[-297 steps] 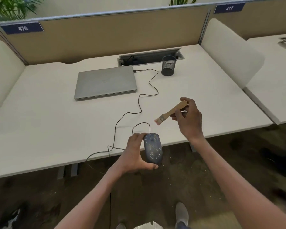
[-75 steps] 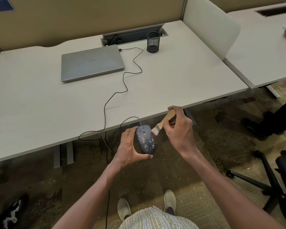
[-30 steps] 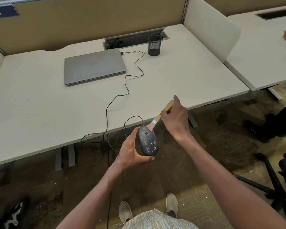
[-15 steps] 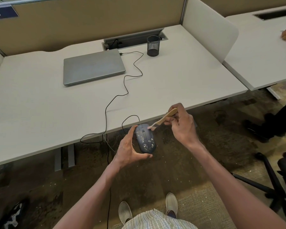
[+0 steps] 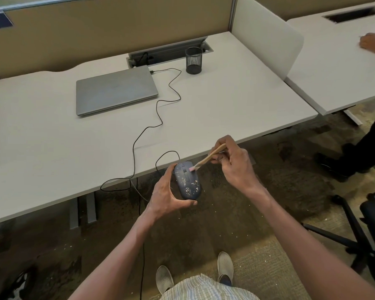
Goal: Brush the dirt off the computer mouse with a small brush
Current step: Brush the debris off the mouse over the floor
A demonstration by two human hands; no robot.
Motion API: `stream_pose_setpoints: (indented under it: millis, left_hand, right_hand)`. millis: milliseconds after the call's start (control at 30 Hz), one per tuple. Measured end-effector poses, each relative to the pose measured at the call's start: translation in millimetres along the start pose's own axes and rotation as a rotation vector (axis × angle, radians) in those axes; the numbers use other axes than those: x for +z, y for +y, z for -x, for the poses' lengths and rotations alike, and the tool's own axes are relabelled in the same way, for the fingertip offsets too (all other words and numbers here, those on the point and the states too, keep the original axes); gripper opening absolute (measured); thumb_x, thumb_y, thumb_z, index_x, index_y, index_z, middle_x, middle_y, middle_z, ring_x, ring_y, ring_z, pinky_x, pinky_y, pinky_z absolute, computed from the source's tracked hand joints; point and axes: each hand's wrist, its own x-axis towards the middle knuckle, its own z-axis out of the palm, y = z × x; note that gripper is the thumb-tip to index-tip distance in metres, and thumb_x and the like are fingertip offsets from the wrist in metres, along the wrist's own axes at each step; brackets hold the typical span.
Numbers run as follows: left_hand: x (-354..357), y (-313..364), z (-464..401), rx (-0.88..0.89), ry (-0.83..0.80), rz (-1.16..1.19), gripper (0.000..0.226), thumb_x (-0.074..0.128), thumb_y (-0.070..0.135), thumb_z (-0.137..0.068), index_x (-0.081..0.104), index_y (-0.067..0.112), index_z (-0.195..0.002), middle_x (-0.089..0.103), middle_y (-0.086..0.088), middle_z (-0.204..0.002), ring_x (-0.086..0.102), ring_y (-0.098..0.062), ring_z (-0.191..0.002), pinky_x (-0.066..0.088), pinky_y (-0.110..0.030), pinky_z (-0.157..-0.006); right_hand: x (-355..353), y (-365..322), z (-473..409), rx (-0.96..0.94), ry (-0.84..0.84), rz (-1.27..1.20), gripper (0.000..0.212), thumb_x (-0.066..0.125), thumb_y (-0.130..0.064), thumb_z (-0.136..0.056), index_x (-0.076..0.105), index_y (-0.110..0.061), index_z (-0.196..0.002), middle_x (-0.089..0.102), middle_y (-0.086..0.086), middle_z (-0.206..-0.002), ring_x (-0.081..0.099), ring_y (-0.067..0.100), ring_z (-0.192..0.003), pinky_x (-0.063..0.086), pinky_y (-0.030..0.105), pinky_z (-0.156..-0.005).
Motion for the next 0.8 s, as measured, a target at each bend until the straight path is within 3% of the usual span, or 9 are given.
stream_pose_setpoints:
  millis: [67, 167, 267, 367, 667, 800]
  left_hand:
    - [-1.7, 0.5, -0.6, 0.003, 0.011, 0.006, 0.130, 0.096, 0.046, -0.054, 0.022, 0.014, -0.156, 0.044, -0.011, -0.153, 0.050, -0.028, -0.133, 0.047, -0.052, -0.106]
    - [-3.3, -0.7, -0.5, 0.008, 0.021, 0.006, 0.128, 0.097, 0.045, -0.055, 0.023, 0.014, -0.155, 0.046, -0.010, -0.152, 0.051, -0.026, -0.131, 0.048, -0.051, -0.105]
    - [-2.7, 0.3, -0.2, -0.003, 0.023, 0.012, 0.128, 0.097, 0.046, -0.054, 0.024, 0.015, -0.155, 0.047, -0.009, -0.151, 0.052, -0.025, -0.131, 0.048, -0.051, -0.105]
    - [0.0, 2.7, -0.6, -0.006, 0.028, 0.022, 0.126, 0.097, 0.044, -0.054, 0.025, 0.014, -0.154, 0.048, -0.010, -0.150, 0.052, -0.026, -0.131, 0.048, -0.052, -0.105]
    - [-2.9, 1.4, 0.5, -0.013, 0.055, 0.027, 0.124, 0.097, 0.042, -0.055, 0.025, 0.013, -0.153, 0.047, -0.013, -0.150, 0.052, -0.026, -0.130, 0.049, -0.047, -0.106]
    - [-3.7, 0.1, 1.9, -0.020, 0.047, 0.026, 0.125, 0.098, 0.042, -0.054, 0.026, 0.013, -0.153, 0.048, -0.011, -0.150, 0.053, -0.024, -0.129, 0.051, -0.044, -0.104]
  right_hand:
    - [-3.2, 1.6, 3.5, -0.011, -0.035, 0.023, 0.032, 0.055, 0.011, -0.095, 0.050, -0.017, -0.111, 0.069, 0.003, -0.097, 0.069, -0.009, -0.088, 0.057, 0.013, -0.076]
    - [-8.2, 0.5, 7.4, -0.001, -0.041, 0.029, 0.028, 0.060, 0.005, -0.094, 0.051, -0.016, -0.112, 0.068, -0.006, -0.092, 0.070, -0.006, -0.089, 0.058, 0.013, -0.073]
    - [-6.8, -8.5, 8.3, 0.070, 0.064, -0.030, 0.026, 0.068, -0.008, -0.093, 0.053, -0.018, -0.112, 0.068, -0.012, -0.090, 0.074, 0.000, -0.078, 0.060, 0.018, -0.067]
    - [3.5, -19.0, 11.7, 0.124, 0.150, -0.068, 0.031, 0.073, -0.017, -0.091, 0.054, -0.023, -0.114, 0.071, -0.005, -0.092, 0.075, 0.006, -0.074, 0.061, 0.019, -0.063]
    - [18.9, -22.8, 34.2, 0.191, 0.221, 0.039, 0.035, 0.076, -0.016, -0.087, 0.057, -0.013, -0.115, 0.070, -0.002, -0.088, 0.072, 0.008, -0.075, 0.054, 0.008, -0.059]
    - [13.8, -25.5, 38.1, 0.187, 0.274, 0.075, 0.031, 0.075, -0.012, -0.088, 0.057, -0.011, -0.112, 0.068, 0.000, -0.088, 0.072, 0.013, -0.075, 0.059, 0.017, -0.062]
